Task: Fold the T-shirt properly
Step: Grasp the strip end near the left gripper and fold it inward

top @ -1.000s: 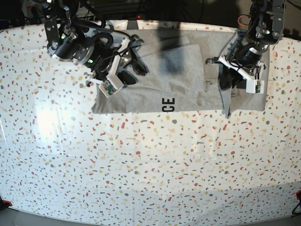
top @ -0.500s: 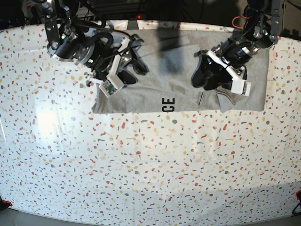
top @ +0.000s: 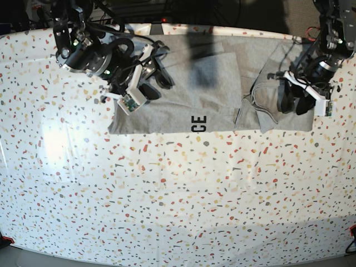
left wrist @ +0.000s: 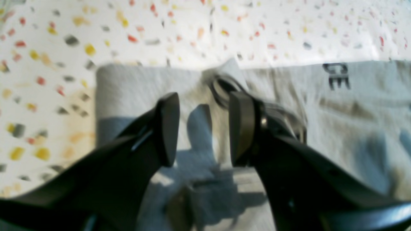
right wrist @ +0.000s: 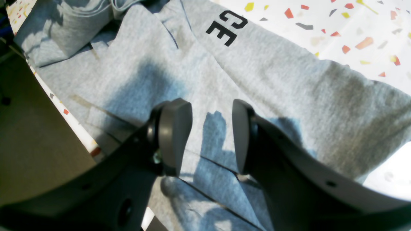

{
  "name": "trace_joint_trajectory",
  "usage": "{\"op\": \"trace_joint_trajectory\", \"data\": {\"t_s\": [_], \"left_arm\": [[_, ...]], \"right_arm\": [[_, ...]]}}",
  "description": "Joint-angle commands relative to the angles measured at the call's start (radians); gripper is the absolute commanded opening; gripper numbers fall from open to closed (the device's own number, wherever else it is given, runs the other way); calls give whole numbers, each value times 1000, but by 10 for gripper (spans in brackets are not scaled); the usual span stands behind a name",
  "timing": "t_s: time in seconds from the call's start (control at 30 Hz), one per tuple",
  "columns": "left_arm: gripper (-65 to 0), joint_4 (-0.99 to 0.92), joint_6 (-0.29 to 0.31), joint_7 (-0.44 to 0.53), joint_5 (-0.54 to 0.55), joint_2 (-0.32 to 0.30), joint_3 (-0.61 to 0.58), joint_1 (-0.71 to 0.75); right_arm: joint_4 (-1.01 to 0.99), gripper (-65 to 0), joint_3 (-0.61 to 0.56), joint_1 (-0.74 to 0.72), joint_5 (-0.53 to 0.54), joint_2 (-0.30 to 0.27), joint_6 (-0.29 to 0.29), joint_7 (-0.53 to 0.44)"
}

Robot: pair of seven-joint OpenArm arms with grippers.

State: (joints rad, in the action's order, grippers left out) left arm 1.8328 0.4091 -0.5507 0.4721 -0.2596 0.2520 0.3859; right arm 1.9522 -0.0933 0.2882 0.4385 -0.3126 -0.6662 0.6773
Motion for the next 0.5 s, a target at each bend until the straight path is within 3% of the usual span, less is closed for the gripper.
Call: {"op": "trace_joint_trajectory", "data": {"t_s": [0.0, 0.13, 0.27, 0.4, 0.47], "left_arm": [[-400, 4, 13, 21, 14, -6, 0, 6], [-400, -36, 34, 23, 6, -6, -12, 16], [-401, -66, 126, -78, 20, -1, -13, 19], [-401, -64, 269, -219, 233, -1, -13, 47], [-401, -64, 289, -295, 379, -1, -13, 67]], "right_arm": [[18, -394, 2, -6, 10, -5, -7, -27], [18, -394, 2, -6, 10, -6, -7, -25], [18, -394, 2, -6, 10, -6, -7, -13], [18, -394, 2, -6, 10, -6, -7, -16], [18, -394, 2, -6, 10, -6, -7, -16]]}}
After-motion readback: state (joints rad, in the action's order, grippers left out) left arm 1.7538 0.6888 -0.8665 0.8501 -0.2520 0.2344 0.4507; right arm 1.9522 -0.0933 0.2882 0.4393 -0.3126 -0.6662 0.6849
